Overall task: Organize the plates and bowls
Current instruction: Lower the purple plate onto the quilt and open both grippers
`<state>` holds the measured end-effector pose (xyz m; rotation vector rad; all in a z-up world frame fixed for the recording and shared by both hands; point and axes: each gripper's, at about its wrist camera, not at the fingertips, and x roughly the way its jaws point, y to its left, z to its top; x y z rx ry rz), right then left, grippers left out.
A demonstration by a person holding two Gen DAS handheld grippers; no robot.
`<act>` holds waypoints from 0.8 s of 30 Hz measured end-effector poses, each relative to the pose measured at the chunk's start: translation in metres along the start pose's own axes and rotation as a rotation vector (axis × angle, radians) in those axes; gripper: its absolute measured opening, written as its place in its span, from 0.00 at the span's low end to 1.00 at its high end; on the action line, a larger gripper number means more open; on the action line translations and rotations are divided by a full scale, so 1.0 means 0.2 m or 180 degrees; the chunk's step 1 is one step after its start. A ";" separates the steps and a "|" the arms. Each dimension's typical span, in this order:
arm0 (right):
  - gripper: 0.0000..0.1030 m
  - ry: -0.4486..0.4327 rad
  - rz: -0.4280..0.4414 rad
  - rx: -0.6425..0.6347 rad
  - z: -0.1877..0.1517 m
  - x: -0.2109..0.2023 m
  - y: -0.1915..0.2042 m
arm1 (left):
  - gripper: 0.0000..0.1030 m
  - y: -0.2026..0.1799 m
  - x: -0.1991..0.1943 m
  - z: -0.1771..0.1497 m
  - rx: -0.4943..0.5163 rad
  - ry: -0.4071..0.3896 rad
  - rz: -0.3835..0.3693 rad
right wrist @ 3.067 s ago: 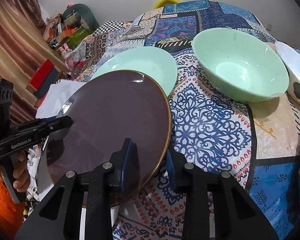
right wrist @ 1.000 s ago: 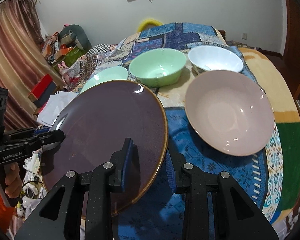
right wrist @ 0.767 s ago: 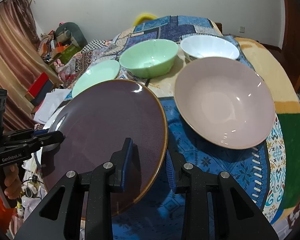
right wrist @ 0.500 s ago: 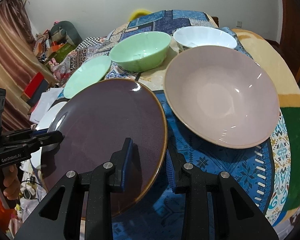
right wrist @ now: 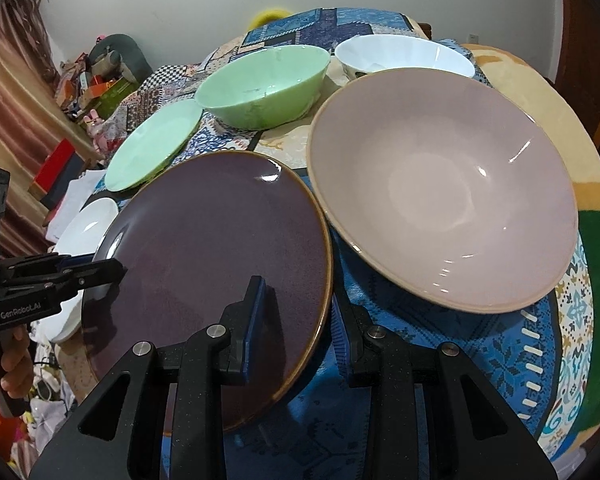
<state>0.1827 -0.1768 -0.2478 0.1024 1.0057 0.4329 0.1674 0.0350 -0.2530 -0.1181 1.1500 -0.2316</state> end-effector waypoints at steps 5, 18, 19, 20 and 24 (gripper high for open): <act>0.30 -0.0020 -0.0078 -0.0093 0.00 -0.04 0.02 | 0.27 -0.02 0.00 0.00 0.0040 0.0006 0.0046; 0.43 -0.0262 -0.0103 -0.0193 0.01 -0.25 0.12 | 0.47 -0.08 -0.31 -0.04 0.0134 -0.0517 0.0251; 0.47 -0.0292 -0.0098 -0.0205 0.02 -0.26 0.13 | 0.51 -0.08 -0.34 -0.05 0.0128 -0.0569 0.0271; 0.51 -0.0322 -0.0091 -0.0220 0.02 -0.27 0.15 | 0.57 -0.08 -0.37 -0.06 0.0118 -0.0613 0.0278; 0.66 -0.0437 -0.0043 -0.0292 0.03 -0.33 0.23 | 0.68 -0.04 -0.51 -0.11 0.0045 -0.0790 0.0338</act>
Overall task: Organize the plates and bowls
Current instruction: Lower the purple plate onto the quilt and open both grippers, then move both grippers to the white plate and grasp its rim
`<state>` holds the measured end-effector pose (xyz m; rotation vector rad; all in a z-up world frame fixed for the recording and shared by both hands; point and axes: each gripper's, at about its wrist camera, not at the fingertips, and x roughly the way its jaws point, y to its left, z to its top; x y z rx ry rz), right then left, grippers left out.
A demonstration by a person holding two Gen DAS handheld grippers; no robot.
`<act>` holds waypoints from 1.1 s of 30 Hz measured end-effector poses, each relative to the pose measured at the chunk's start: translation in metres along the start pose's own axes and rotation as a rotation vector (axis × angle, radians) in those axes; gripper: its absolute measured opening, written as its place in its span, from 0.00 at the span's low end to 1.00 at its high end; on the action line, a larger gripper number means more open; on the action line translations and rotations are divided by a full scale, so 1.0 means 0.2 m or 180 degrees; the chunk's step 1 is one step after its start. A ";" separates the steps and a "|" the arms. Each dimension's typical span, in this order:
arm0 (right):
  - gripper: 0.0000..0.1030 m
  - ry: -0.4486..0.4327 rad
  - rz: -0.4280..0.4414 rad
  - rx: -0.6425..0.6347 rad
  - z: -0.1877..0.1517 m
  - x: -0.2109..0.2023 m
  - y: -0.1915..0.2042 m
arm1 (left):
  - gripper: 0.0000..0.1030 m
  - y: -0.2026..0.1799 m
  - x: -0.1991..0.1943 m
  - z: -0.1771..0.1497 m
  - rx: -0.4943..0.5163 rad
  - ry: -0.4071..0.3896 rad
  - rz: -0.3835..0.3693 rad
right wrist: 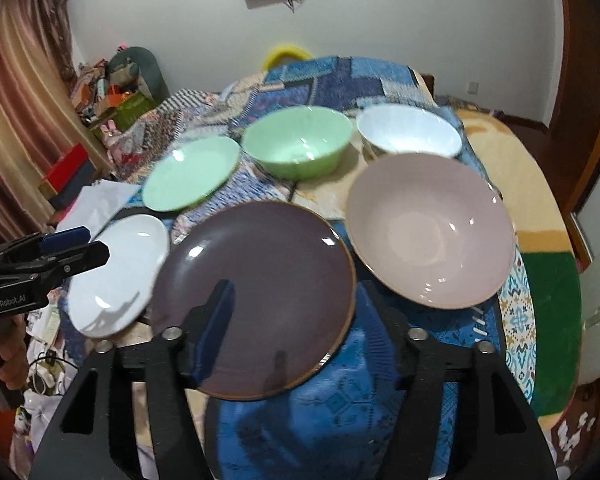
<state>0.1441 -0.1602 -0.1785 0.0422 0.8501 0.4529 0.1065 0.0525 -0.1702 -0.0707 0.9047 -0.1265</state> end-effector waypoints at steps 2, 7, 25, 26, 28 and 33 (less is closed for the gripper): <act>0.70 -0.0069 0.0026 -0.0058 0.02 -0.02 0.05 | 0.77 0.04 -0.04 -0.01 -0.0045 -0.0032 0.0058; 0.75 -0.0101 0.0104 -0.0181 0.05 0.01 0.18 | 0.90 0.18 -0.15 -0.06 -0.0200 -0.0146 0.0246; 0.76 0.0304 0.0251 -0.0608 0.06 0.40 0.53 | 0.90 0.65 -0.02 -0.26 -0.0583 0.0204 0.0414; 0.76 0.0320 0.0251 -0.0627 0.07 0.42 0.54 | 0.90 0.66 0.00 -0.27 -0.0595 0.0223 0.0407; 0.75 0.0376 0.0277 -0.0670 0.07 0.47 0.57 | 0.90 0.70 0.02 -0.29 -0.0618 0.0244 0.0398; 0.56 0.0563 0.0376 -0.0806 0.10 0.60 0.64 | 0.77 0.77 0.06 -0.33 -0.0674 0.0292 0.0351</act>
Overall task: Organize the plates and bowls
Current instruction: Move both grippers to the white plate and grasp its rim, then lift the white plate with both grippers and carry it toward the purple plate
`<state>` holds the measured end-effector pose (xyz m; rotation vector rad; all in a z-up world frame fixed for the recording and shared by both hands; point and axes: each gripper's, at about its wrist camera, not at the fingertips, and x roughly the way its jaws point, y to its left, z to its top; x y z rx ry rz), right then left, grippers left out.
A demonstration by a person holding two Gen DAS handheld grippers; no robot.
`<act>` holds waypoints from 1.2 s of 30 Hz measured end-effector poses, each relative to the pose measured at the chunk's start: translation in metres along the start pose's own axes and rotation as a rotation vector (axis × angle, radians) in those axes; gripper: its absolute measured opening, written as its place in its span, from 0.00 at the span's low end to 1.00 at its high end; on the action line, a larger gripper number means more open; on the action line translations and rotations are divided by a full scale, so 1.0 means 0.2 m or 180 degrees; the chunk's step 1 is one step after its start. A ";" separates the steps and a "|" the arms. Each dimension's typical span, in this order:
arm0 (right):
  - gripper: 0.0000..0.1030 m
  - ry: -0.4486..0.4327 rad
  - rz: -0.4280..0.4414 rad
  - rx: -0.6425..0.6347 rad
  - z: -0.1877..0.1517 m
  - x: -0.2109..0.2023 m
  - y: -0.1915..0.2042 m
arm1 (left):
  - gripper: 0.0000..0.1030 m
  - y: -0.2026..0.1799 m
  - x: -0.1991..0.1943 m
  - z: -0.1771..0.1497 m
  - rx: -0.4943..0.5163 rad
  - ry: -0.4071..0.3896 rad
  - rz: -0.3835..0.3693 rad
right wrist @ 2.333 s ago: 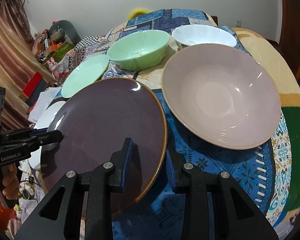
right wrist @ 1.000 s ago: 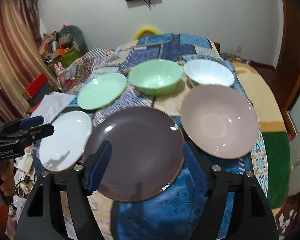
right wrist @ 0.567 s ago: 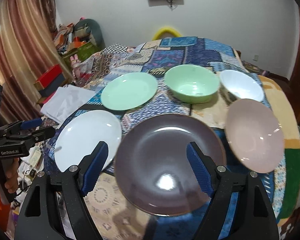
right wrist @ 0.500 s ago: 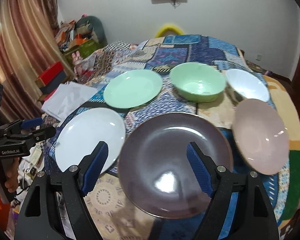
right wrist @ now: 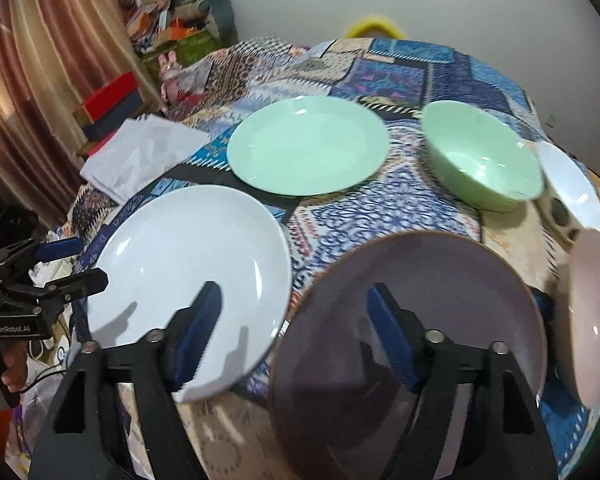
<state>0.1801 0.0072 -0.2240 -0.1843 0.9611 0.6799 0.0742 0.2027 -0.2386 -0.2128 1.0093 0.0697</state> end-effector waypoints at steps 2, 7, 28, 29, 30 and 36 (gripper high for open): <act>0.43 0.0083 0.0048 -0.0035 0.03 0.05 0.01 | 0.67 0.03 0.02 -0.01 -0.0026 0.0059 -0.0069; 0.33 0.0183 0.0015 -0.0089 0.08 0.12 0.01 | 0.45 0.06 0.04 -0.03 -0.0018 0.0143 -0.0138; 0.18 0.0471 0.0142 -0.0038 0.05 0.22 0.07 | 0.23 0.14 0.11 0.02 -0.0076 0.0241 -0.0073; 0.18 0.0475 0.0175 -0.0036 0.04 0.22 0.08 | 0.23 0.15 0.11 0.02 -0.0101 0.0244 -0.0068; 0.18 0.0475 0.0207 -0.0035 0.03 0.22 0.08 | 0.23 0.17 0.11 0.03 -0.0131 0.0250 -0.0072; 0.19 0.0493 0.0296 0.0050 0.02 0.22 0.08 | 0.24 0.21 0.12 0.02 -0.0178 0.0311 -0.0124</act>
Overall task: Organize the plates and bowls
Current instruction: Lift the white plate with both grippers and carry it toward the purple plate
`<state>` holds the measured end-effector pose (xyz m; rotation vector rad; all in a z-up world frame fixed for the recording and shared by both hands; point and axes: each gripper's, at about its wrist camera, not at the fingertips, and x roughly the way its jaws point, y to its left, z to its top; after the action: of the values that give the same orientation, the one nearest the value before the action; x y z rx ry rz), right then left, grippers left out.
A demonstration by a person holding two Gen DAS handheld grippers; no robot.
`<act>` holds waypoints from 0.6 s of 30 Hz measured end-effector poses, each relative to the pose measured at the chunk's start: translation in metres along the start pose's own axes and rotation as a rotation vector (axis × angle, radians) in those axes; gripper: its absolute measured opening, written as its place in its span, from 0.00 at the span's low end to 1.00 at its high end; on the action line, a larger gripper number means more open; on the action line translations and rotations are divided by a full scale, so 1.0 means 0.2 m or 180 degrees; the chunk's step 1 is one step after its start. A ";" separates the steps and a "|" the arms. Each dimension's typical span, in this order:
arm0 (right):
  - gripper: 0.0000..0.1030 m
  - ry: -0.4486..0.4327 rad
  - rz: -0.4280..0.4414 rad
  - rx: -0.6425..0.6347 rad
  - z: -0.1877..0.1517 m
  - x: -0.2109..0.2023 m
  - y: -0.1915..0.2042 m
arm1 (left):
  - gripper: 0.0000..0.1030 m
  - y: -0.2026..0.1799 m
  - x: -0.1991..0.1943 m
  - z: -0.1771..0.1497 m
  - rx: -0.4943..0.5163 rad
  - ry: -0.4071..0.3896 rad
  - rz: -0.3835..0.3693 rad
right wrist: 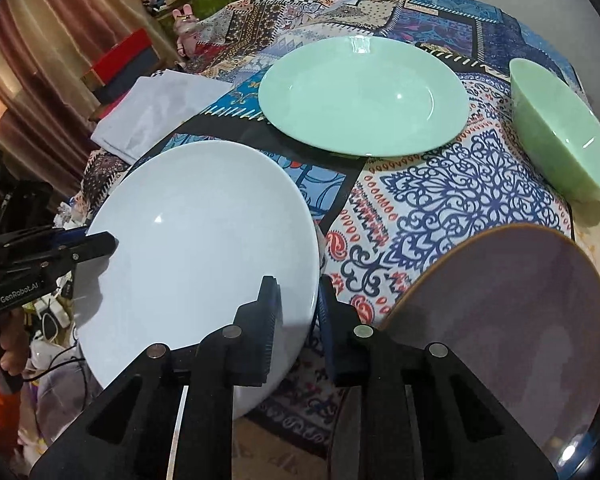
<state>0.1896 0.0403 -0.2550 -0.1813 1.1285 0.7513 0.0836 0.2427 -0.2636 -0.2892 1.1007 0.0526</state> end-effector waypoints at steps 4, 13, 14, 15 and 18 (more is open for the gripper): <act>0.23 0.0017 0.0034 0.0012 -0.02 0.01 0.01 | 0.24 -0.01 -0.01 -0.04 0.0005 0.0027 -0.0058; 0.28 -0.0036 -0.0028 -0.0024 -0.03 0.03 0.05 | 0.29 -0.03 -0.01 -0.05 -0.0040 0.0049 -0.0063; 0.26 -0.0042 -0.0016 -0.0004 -0.02 0.02 0.04 | 0.29 -0.03 -0.01 -0.05 -0.0049 0.0048 -0.0060; 0.25 -0.0051 0.0000 0.0024 -0.03 0.02 0.03 | 0.29 -0.03 -0.01 -0.05 -0.0049 0.0040 -0.0049; 0.22 -0.0088 0.0029 0.0080 -0.03 0.00 0.02 | 0.29 -0.03 -0.01 -0.05 -0.0056 0.0016 -0.0037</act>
<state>0.1822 0.0403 -0.2579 -0.1443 1.1127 0.7453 0.0748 0.2338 -0.2639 -0.3115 1.1040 0.0512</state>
